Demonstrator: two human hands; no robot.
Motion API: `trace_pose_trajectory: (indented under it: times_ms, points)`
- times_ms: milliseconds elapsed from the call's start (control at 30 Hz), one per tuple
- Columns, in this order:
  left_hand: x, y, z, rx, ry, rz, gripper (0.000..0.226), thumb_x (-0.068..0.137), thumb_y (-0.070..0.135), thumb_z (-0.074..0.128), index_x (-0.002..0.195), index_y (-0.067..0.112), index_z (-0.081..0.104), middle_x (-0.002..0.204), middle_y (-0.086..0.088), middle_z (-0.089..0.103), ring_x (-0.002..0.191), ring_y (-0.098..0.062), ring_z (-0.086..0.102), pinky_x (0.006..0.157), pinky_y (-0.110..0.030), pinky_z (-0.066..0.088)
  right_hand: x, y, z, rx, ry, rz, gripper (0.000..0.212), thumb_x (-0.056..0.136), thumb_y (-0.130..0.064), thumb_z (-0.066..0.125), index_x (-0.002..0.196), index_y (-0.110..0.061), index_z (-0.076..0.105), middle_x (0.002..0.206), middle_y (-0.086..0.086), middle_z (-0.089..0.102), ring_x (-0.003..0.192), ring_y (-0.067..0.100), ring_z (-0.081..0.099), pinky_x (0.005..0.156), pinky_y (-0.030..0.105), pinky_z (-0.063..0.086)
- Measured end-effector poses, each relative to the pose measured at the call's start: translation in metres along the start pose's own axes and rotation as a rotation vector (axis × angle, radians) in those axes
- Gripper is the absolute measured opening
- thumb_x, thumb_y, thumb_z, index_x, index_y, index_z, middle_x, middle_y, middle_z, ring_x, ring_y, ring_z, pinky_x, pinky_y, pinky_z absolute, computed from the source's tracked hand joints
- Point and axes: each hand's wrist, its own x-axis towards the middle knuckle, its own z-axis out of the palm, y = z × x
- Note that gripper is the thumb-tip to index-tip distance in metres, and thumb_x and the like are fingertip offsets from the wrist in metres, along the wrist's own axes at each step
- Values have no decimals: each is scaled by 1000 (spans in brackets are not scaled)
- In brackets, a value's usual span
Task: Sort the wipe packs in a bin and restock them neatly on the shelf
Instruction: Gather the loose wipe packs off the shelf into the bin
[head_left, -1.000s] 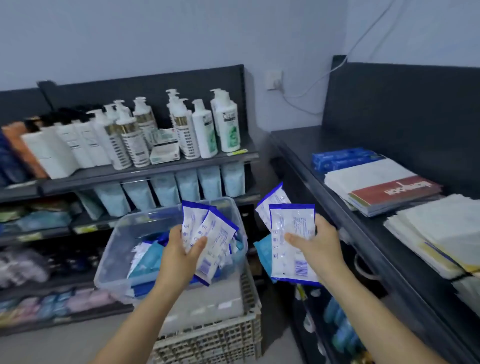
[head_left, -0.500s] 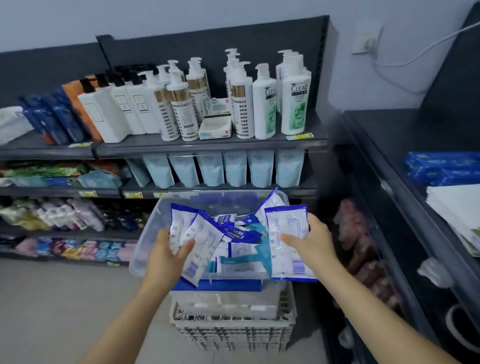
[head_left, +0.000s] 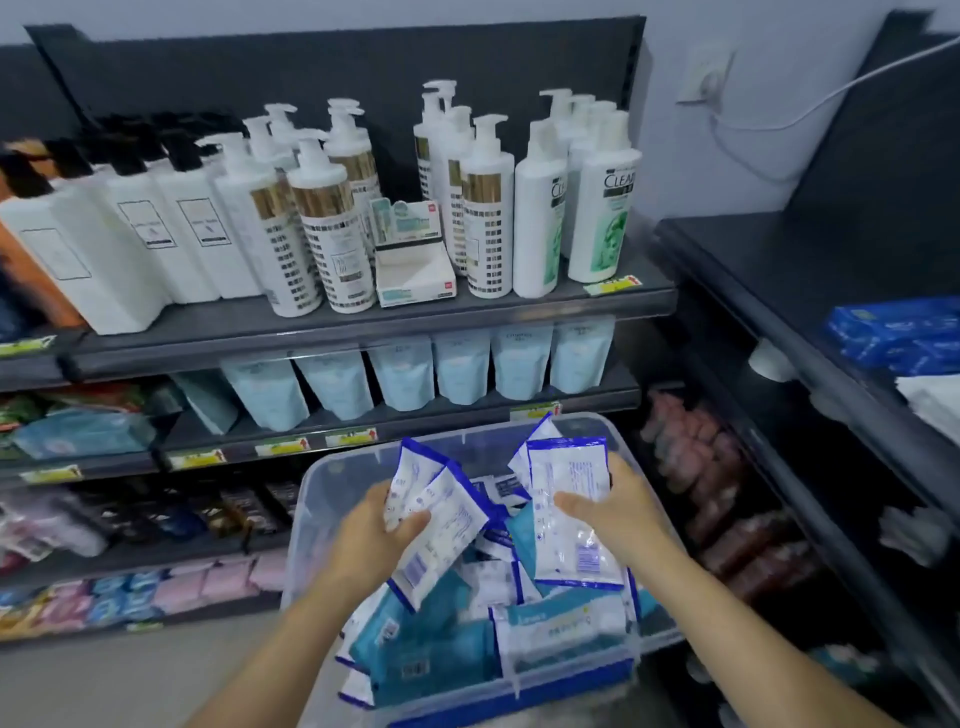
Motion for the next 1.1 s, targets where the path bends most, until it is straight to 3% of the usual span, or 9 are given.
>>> trace_pose_trajectory:
  times_ms: [133, 200, 333, 500, 633, 767, 933, 1100]
  points:
    - [22, -6, 9, 360, -83, 164, 54, 88, 39, 63, 136, 20, 47, 137, -1, 51, 123, -24, 47, 100, -33, 40, 1, 15, 8, -312, -18, 44, 70, 77, -27, 75, 137, -14, 42, 137, 5, 47, 124, 22, 44, 100, 31, 38]
    - [24, 0, 13, 410, -74, 235, 56, 91, 39, 59, 141, 22, 42, 144, -1, 44, 129, -23, 41, 106, -32, 33, -1, 17, 2, -351, -33, 61, 66, 81, -27, 72, 138, -14, 42, 138, 6, 44, 126, 21, 42, 100, 27, 36]
    - [24, 25, 31, 489, -123, 455, 48, 93, 36, 55, 139, 25, 45, 141, 4, 46, 127, -20, 42, 104, -29, 35, -11, 17, -22, -399, -8, 30, 49, 86, -23, 67, 131, -16, 50, 134, 1, 49, 121, 14, 48, 88, 15, 32]
    - [17, 76, 68, 557, -215, 735, 40, 92, 31, 57, 132, 28, 54, 137, 6, 53, 123, -19, 49, 98, -32, 41, -44, 29, -73, -436, 114, -4, 40, 89, -24, 62, 128, -19, 54, 130, 0, 51, 120, 13, 48, 92, 14, 31]
    - [-8, 128, 110, 550, -289, 944, 34, 74, 19, 80, 106, 19, 71, 106, -1, 70, 96, -27, 67, 74, -33, 54, -90, 47, -131, -455, 269, 13, 34, 90, -23, 60, 124, -19, 57, 125, -4, 53, 117, 12, 48, 93, 16, 34]
    - [-56, 183, 160, 459, -370, 1101, 31, 78, 14, 75, 109, 18, 71, 104, 1, 68, 95, -26, 64, 75, -35, 55, -153, 69, -201, -445, 426, 76, 28, 92, -21, 58, 120, -22, 59, 119, -4, 55, 109, 14, 53, 90, 21, 42]
    - [-152, 246, 230, 451, -450, 1330, 34, 69, 11, 82, 101, 15, 73, 89, 2, 69, 83, -25, 66, 66, -32, 57, -260, 112, -283, -385, 636, 177, 35, 94, -23, 56, 129, -23, 53, 130, -7, 52, 120, 12, 49, 100, 24, 40]
    - [-284, 297, 305, 370, -543, 1532, 33, 71, 14, 81, 102, 19, 72, 95, 4, 69, 85, -22, 66, 73, -29, 55, -385, 176, -356, -369, 814, 245, 37, 92, -22, 59, 129, -22, 54, 129, -7, 55, 121, 8, 49, 98, 16, 37]
